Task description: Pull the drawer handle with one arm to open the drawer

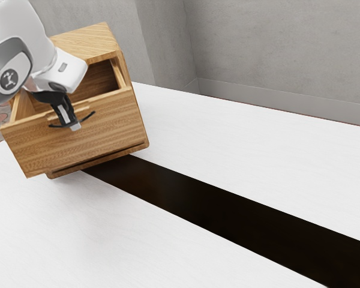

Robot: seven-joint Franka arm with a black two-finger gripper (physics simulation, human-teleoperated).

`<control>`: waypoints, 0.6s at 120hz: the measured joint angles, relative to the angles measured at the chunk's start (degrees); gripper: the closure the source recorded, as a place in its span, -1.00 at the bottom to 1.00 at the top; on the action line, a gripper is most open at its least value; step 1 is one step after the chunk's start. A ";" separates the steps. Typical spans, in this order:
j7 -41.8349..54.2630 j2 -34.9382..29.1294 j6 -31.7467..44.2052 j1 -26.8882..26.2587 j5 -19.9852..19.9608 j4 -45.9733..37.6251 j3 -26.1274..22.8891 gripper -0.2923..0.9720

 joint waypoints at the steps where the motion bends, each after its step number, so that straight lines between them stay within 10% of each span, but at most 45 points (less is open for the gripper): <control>1: -0.03 -0.12 0.00 0.00 0.00 -0.11 -0.06 0.71; 72: -2.12 -5.94 -0.09 -0.57 -0.28 -5.67 -1.76 0.71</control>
